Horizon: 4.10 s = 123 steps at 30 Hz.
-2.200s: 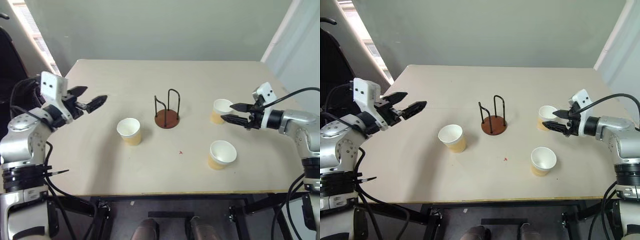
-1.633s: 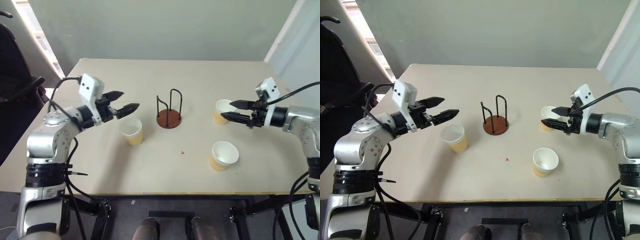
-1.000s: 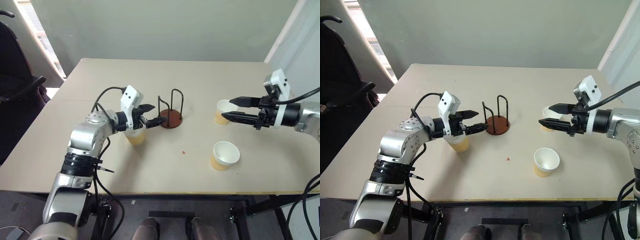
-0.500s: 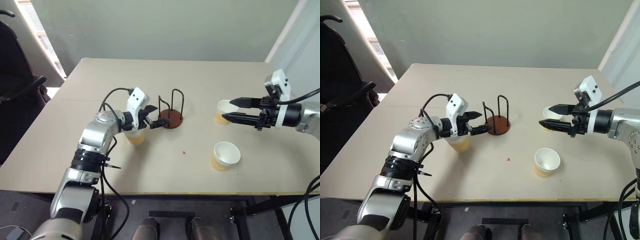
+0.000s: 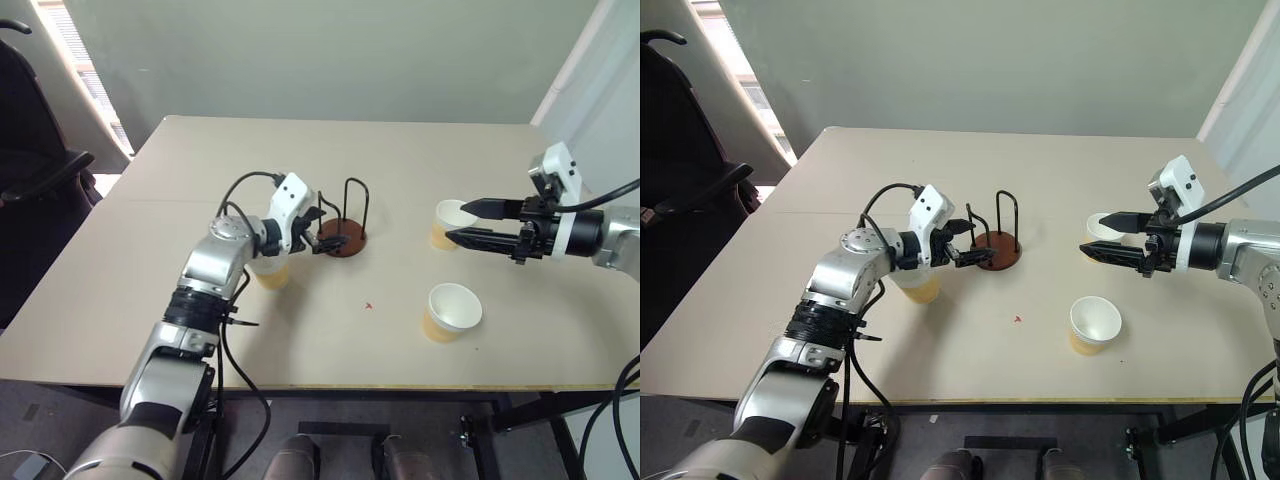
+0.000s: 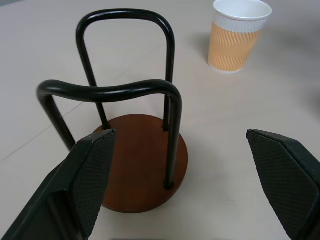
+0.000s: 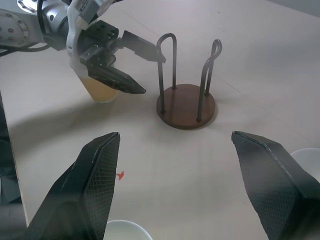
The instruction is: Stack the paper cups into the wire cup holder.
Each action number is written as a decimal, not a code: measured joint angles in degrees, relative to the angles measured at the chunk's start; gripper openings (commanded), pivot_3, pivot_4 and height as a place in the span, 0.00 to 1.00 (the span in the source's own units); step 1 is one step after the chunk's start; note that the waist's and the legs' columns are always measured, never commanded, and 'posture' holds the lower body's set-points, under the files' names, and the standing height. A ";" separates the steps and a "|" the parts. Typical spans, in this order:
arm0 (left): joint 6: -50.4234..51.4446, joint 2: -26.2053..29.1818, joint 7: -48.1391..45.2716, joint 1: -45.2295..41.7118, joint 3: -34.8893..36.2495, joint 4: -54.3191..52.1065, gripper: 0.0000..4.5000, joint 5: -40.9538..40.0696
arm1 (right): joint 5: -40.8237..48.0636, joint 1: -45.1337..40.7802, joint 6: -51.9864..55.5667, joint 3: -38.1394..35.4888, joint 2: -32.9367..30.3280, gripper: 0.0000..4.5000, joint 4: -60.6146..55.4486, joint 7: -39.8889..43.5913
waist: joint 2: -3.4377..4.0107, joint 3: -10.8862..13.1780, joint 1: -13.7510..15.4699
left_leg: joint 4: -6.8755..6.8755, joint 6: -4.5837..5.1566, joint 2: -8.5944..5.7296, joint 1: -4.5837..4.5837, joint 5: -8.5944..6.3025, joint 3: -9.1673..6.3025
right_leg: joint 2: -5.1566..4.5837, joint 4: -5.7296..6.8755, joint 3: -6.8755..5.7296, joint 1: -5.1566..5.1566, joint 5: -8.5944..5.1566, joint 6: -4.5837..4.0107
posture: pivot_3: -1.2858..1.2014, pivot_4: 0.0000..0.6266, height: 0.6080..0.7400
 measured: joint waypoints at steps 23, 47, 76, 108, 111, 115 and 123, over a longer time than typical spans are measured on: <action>-4.72 -6.82 -1.27 -4.42 0.29 9.26 0.36 2.18 | 1.03 0.78 0.34 -0.43 -0.61 0.83 -2.04 -1.34 | 0.00 0.00 0.13 | 0.33 0.28 -0.03 -0.02 -0.17 0.08 | -0.01 -0.01 0.07 0.12 0.00 0.24 | 0.52 0.24 1.00; 4.09 1.20 -21.46 3.72 -5.43 -16.40 0.01 -4.80 | 7.86 0.37 0.70 -1.52 -13.98 0.83 -5.64 11.97 | 0.01 0.00 0.61 | 0.74 0.31 -0.08 -0.20 -0.39 0.14 | -0.07 -0.03 0.11 0.16 -0.32 0.31 | 0.52 0.24 1.00; -8.14 5.51 -25.45 9.79 -13.40 -14.93 1.00 1.44 | 6.94 7.93 -3.28 -5.40 -19.48 0.83 -6.29 16.30 | 0.10 -0.05 0.37 | 0.77 0.83 -0.09 0.03 -0.77 0.13 | -0.06 -0.03 0.16 0.44 -0.51 0.29 | 0.52 0.24 1.00; 8.12 24.48 -31.31 6.67 3.63 -26.13 1.00 -13.39 | -42.06 -28.40 -45.12 32.61 3.99 0.83 47.58 20.59 | 0.16 -0.04 -0.66 | 0.45 0.83 0.01 -0.07 -0.85 -0.01 | -0.07 0.09 0.00 -0.01 -0.30 -0.01 | 0.52 0.24 1.00; 8.55 25.04 -30.92 7.58 5.06 -26.91 1.00 -14.84 | -45.38 -31.46 -48.43 32.78 6.50 0.83 54.38 20.76 | 0.16 -0.04 -0.65 | 0.34 0.80 0.02 -0.07 -0.83 -0.02 | -0.07 0.07 0.00 -0.05 -0.32 -0.05 | 0.52 0.24 1.00; 8.60 25.37 -30.09 8.43 5.83 -27.62 1.00 -16.07 | -49.62 -34.03 -52.10 33.83 9.52 0.83 62.35 20.29 | 0.16 -0.04 -0.64 | 0.24 0.76 0.02 -0.05 -0.84 -0.03 | -0.08 0.09 -0.02 -0.07 -0.34 -0.10 | 0.52 0.24 1.00; 8.09 25.69 -29.87 8.78 5.92 -27.51 1.00 -16.56 | -54.60 -36.99 -56.03 34.22 12.76 0.39 70.95 20.30 | 0.17 -0.03 -0.74 | -0.07 0.51 0.03 -0.05 -0.75 -0.03 | -0.08 0.11 -0.02 -0.22 -0.31 -0.24 | 0.52 0.24 1.00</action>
